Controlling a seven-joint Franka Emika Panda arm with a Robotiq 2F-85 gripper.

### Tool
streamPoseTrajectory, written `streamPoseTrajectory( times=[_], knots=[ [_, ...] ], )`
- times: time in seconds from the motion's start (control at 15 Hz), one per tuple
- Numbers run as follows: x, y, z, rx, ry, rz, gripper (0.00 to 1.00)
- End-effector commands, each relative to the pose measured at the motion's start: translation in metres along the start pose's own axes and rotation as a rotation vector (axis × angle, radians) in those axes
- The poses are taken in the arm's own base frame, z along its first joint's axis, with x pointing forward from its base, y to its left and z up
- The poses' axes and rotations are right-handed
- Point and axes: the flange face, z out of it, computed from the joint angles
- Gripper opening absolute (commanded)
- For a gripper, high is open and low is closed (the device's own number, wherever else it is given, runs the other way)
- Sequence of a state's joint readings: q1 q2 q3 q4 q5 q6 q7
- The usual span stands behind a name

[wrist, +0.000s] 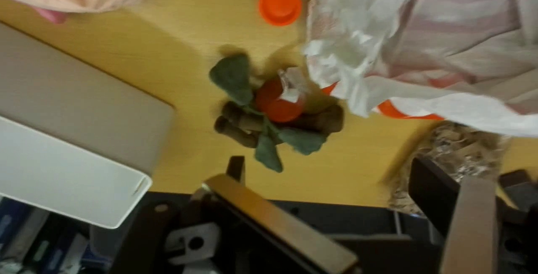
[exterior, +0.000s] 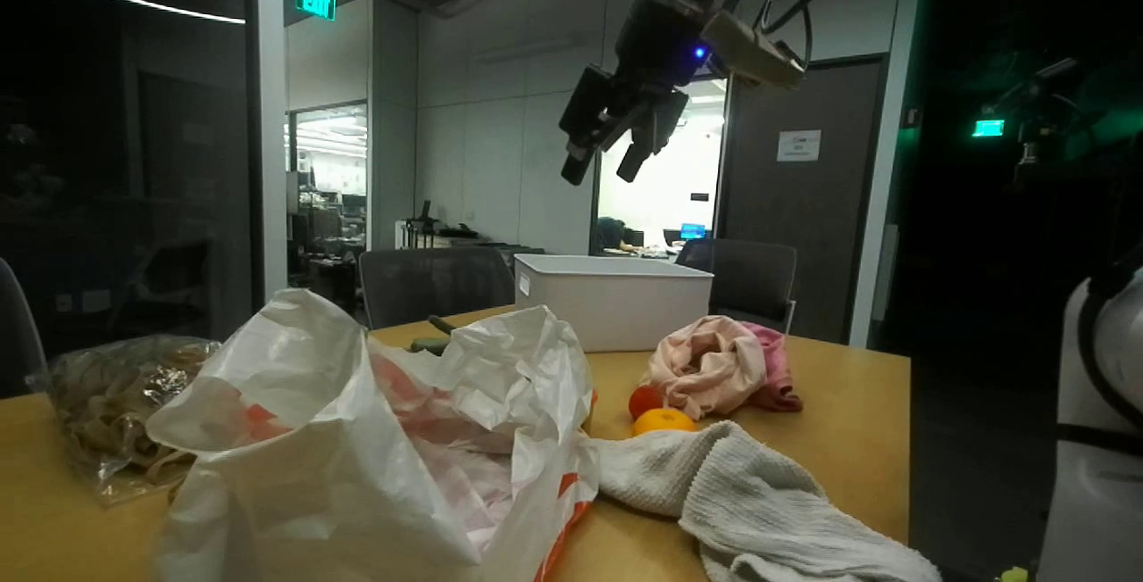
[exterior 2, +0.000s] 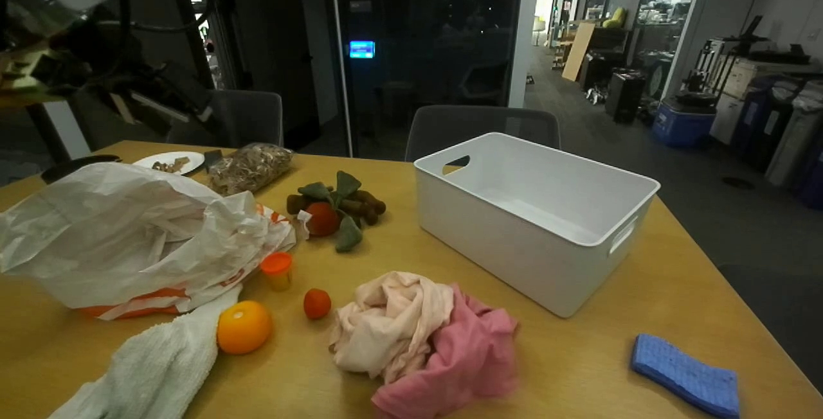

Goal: Remove all the items from the plastic and put them on the table

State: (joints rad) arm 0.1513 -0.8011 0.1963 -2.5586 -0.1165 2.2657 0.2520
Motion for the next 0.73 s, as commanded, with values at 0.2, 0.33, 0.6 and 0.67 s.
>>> streamPoseTrajectory(
  times=[0.2, 0.33, 0.6, 0.67],
  knots=[
    [0.0, -0.035, -0.013, 0.151, -0.272, -0.149, 1.0],
    [-0.002, -0.037, -0.004, 0.11, -0.321, -0.165, 1.0],
    [-0.013, -0.035, 0.001, 0.111, -0.303, -0.141, 1.0],
    [-0.013, -0.035, 0.001, 0.11, -0.302, -0.141, 1.0]
  ],
)
